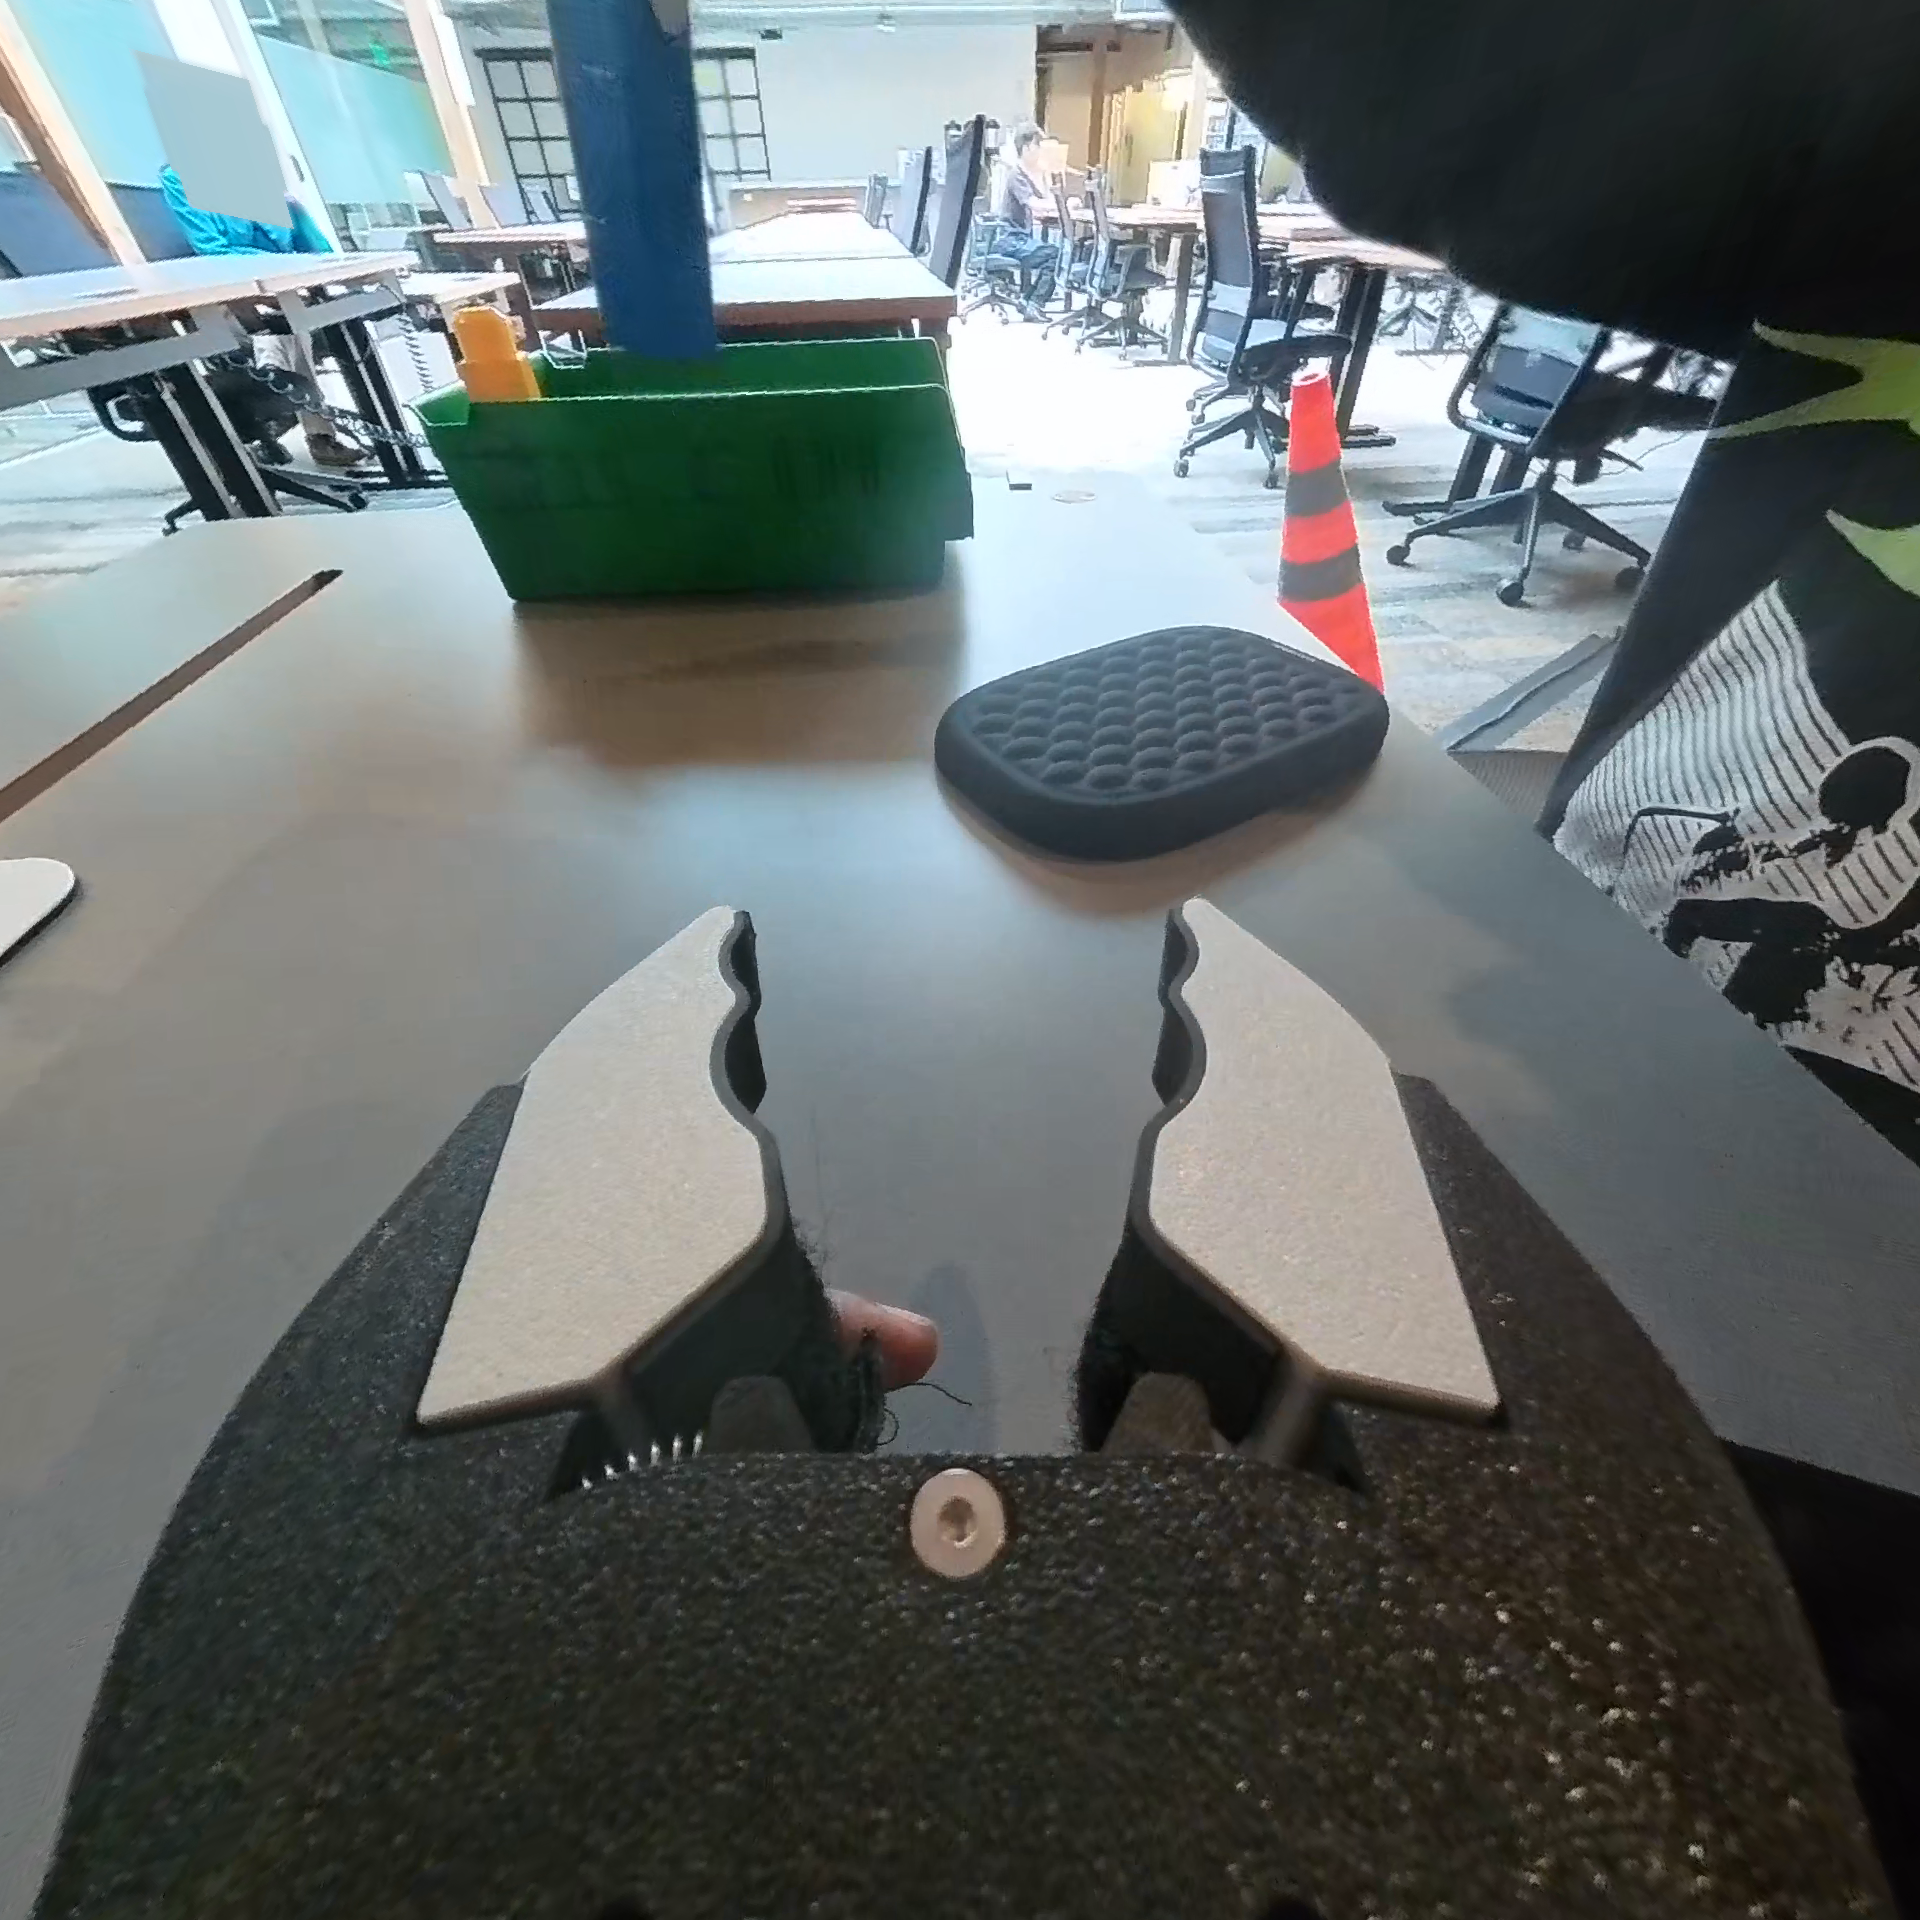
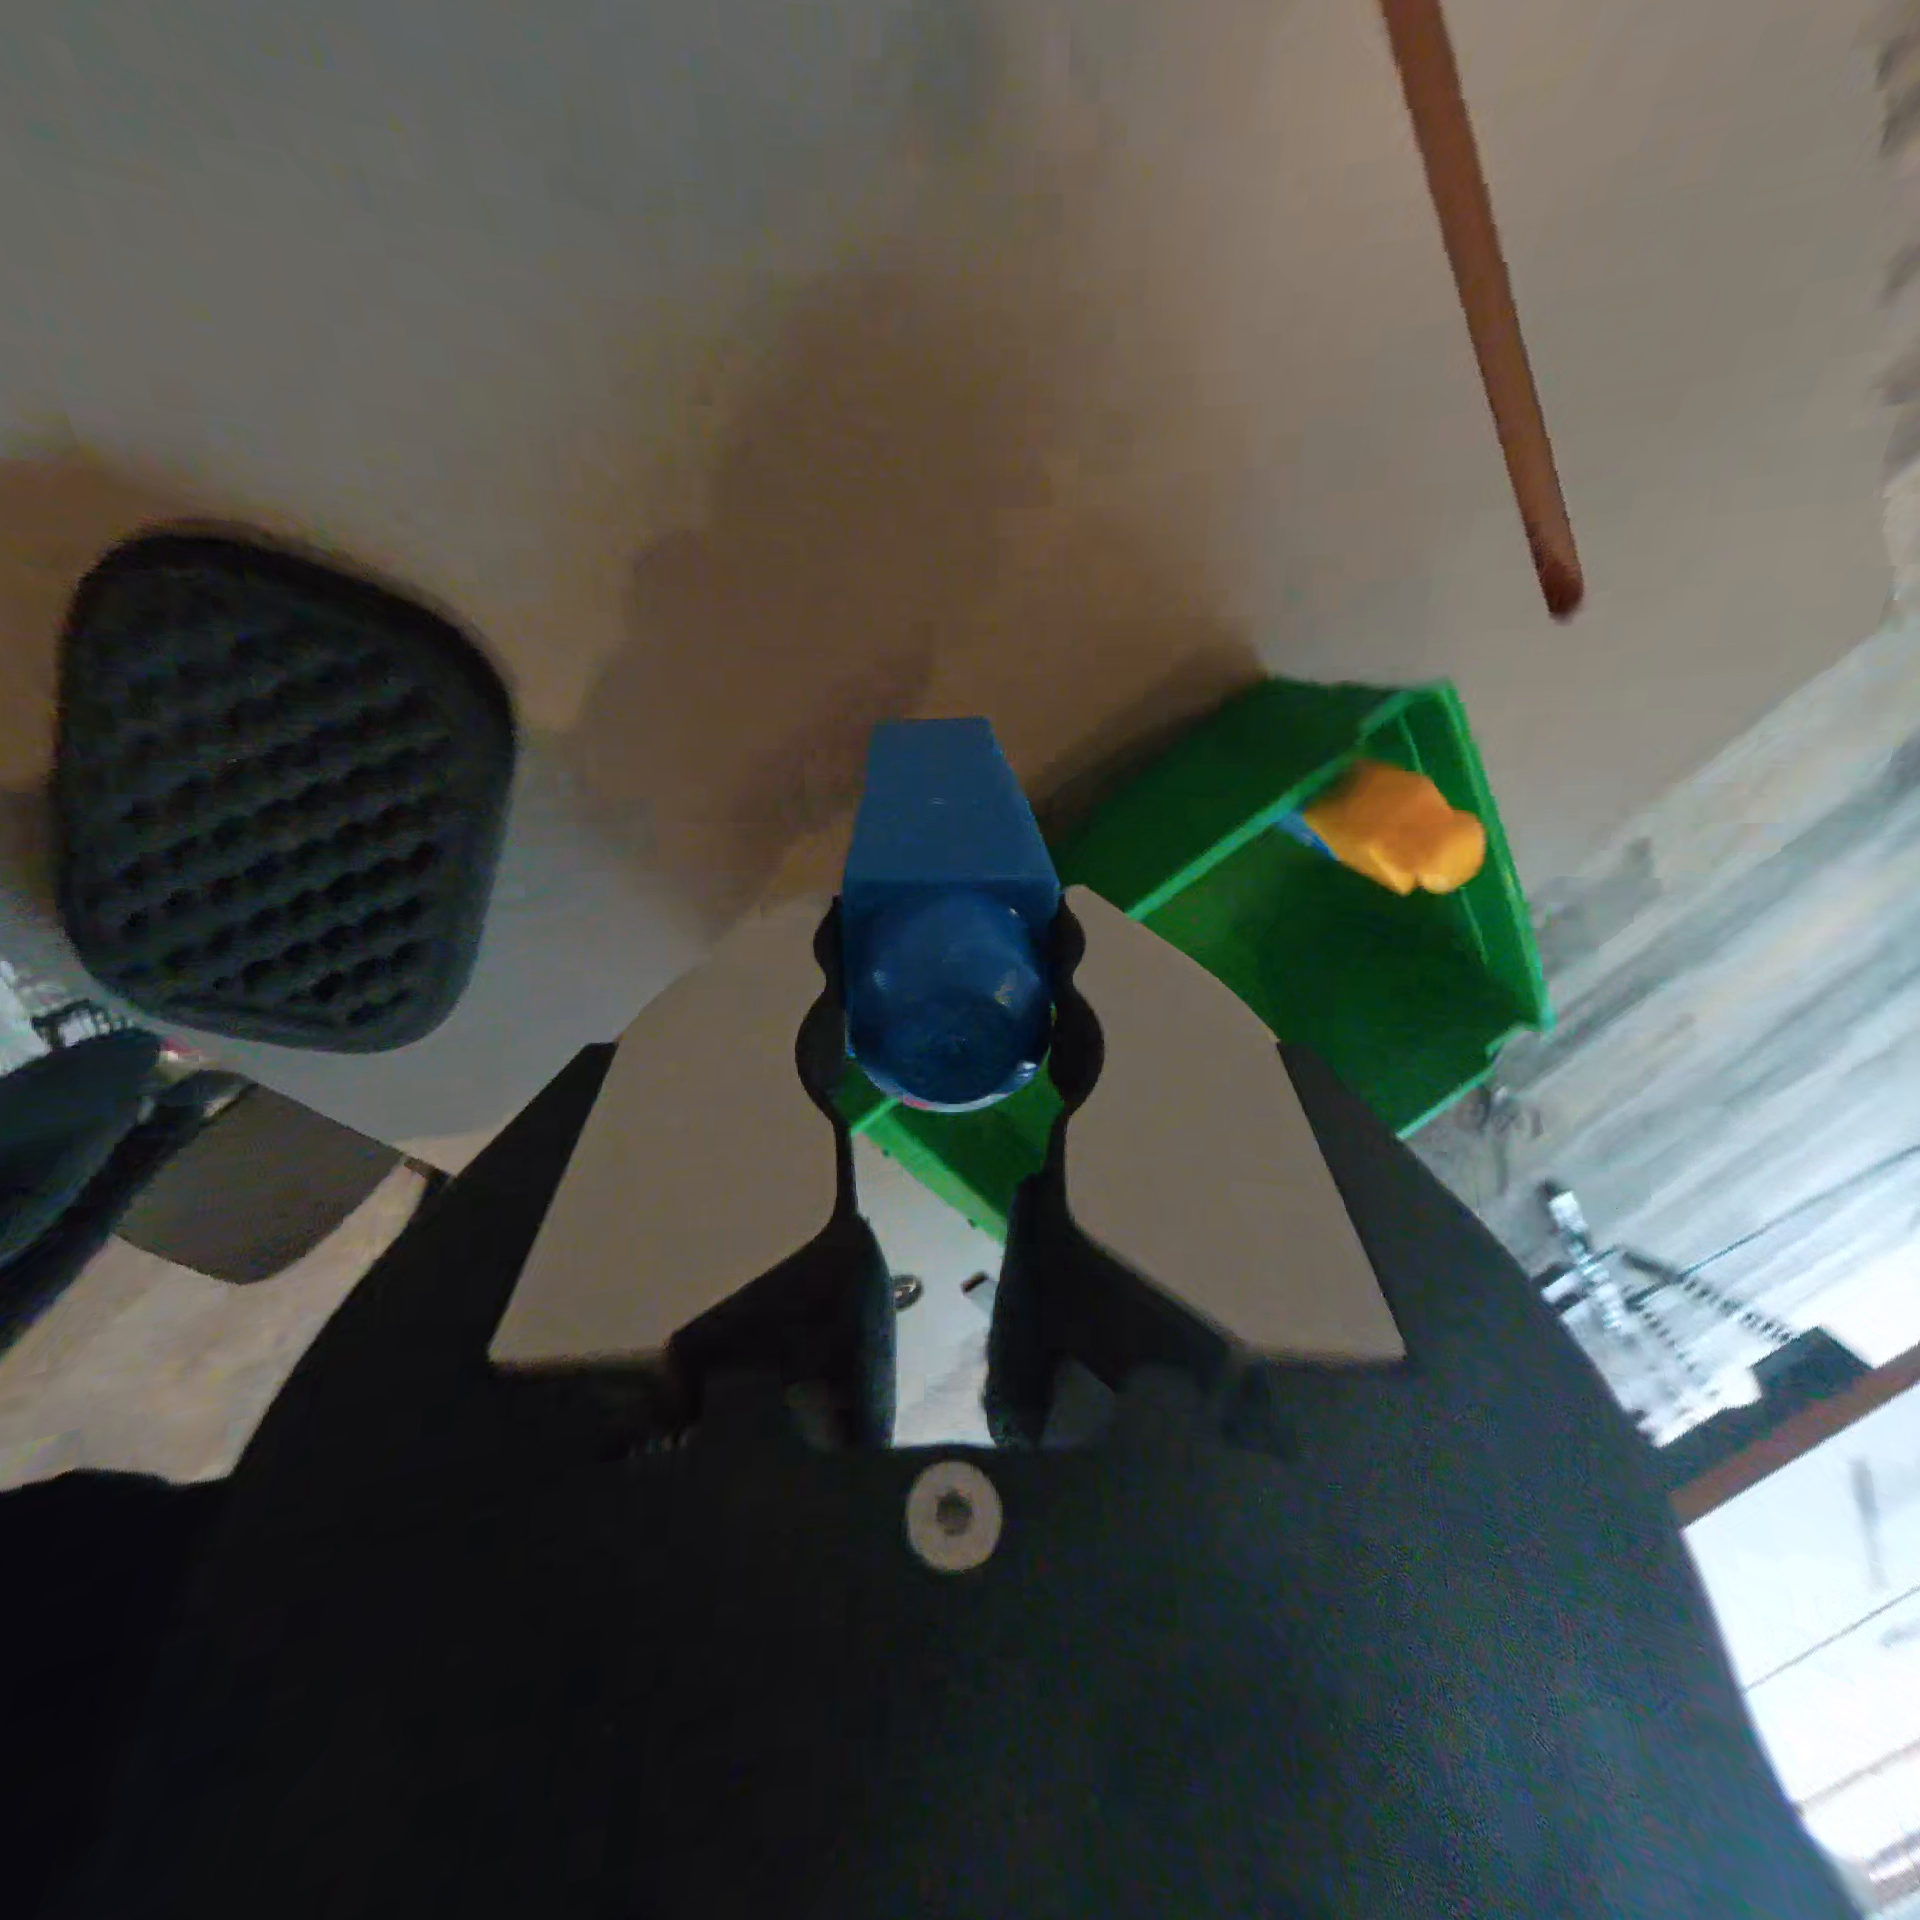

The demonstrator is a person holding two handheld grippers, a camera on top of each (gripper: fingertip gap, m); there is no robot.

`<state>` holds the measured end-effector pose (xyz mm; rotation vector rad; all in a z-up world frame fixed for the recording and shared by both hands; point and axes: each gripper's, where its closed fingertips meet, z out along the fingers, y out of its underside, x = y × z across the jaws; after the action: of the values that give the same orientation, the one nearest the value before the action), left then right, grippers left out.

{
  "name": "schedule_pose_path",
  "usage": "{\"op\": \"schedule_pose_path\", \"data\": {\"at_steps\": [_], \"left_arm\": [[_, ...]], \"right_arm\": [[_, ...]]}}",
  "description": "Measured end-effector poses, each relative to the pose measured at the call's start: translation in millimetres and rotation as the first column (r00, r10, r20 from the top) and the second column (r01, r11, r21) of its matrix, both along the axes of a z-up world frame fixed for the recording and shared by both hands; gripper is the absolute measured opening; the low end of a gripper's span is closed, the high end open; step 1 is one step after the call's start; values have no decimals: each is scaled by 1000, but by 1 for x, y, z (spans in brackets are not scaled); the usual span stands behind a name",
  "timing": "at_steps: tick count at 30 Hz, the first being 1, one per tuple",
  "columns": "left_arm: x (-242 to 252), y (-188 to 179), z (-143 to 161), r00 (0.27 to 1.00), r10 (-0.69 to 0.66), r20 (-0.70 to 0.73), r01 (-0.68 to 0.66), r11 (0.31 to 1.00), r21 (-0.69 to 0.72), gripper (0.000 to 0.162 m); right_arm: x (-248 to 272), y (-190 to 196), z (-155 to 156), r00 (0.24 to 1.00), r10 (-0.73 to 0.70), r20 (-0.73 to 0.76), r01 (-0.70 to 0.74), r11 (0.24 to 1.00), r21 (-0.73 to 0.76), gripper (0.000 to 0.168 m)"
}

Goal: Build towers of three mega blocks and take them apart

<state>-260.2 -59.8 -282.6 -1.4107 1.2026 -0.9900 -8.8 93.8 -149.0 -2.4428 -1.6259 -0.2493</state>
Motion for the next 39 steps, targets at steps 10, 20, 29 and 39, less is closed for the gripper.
{"op": "schedule_pose_path", "data": {"at_steps": [10,20,29,39], "left_arm": [[1,-1,-2,1000,1,-19,-1,1000,13,73],[2,-3,-4,999,-7,-39,8,1000,22,73],[1,-2,-2,1000,-8,-18,8,1000,7,73],[2,-3,-3,1000,-14,-28,15,1000,11,72]], "right_arm": [[107,60,-4,915,-400,-54,401,916,17,36],[155,108,-33,825,-558,-90,557,829,-37,36],[172,150,-77,744,-654,-136,651,756,-68,36],[171,176,-115,662,-728,-179,717,684,-133,36]]}}
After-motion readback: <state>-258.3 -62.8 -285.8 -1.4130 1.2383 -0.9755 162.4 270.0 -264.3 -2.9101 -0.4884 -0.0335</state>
